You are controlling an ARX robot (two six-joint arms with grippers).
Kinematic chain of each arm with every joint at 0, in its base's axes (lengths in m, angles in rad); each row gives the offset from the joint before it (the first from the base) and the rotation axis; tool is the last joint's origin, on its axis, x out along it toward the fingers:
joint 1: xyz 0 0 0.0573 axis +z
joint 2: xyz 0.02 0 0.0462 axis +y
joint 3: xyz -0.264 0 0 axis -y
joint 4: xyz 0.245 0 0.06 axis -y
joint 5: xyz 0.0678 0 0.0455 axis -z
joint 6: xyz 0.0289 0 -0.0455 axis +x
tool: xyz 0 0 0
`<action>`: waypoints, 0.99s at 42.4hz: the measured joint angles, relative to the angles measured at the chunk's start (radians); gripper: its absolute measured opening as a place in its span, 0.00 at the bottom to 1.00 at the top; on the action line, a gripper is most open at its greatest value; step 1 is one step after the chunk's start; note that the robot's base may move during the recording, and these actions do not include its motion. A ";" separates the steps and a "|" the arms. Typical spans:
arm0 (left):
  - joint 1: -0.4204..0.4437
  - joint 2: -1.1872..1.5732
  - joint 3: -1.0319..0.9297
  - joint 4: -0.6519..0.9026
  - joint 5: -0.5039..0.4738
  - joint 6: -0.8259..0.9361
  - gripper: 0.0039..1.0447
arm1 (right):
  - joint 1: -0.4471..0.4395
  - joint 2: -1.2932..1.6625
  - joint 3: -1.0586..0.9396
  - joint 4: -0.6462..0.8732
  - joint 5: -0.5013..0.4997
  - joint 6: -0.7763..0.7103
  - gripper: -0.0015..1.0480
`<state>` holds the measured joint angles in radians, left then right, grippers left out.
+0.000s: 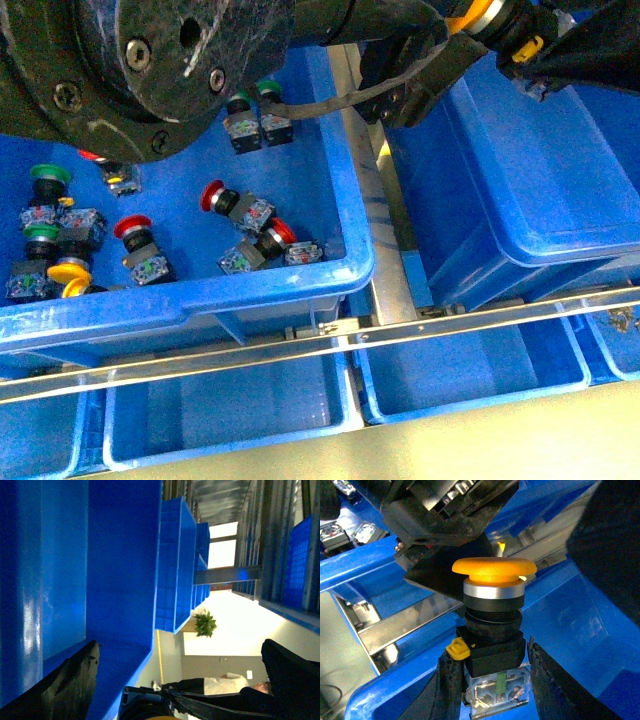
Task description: Pick red and yellow buttons and place in box
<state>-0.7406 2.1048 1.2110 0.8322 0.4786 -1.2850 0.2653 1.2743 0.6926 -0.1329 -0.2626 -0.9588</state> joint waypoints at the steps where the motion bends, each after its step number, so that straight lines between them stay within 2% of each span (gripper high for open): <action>1: 0.000 0.000 -0.002 0.017 -0.003 -0.014 0.92 | 0.000 0.000 0.001 0.001 -0.001 0.002 0.30; 11: -0.001 0.000 -0.019 0.096 -0.008 -0.108 0.92 | 0.000 -0.010 0.006 0.006 -0.003 0.012 0.30; 18: -0.011 -0.023 -0.006 -0.108 -0.021 -0.021 0.92 | -0.005 -0.008 -0.003 -0.002 0.011 0.012 0.30; 23: -0.011 -0.023 -0.016 -0.062 -0.057 -0.026 0.92 | -0.005 -0.005 -0.005 -0.004 0.013 0.014 0.30; 31: -0.011 -0.021 -0.014 -0.047 -0.011 0.002 0.92 | -0.010 -0.011 -0.004 -0.010 0.000 0.001 0.30; 39: -0.011 -0.022 -0.010 -0.092 -0.029 0.040 0.92 | -0.013 -0.005 -0.003 -0.008 0.005 0.000 0.30; 42: -0.008 -0.022 -0.010 -0.033 -0.063 0.014 0.92 | -0.016 -0.006 -0.002 -0.008 0.000 0.001 0.30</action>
<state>-0.7486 2.0830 1.2011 0.7990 0.4156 -1.2713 0.2493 1.2682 0.6903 -0.1413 -0.2630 -0.9577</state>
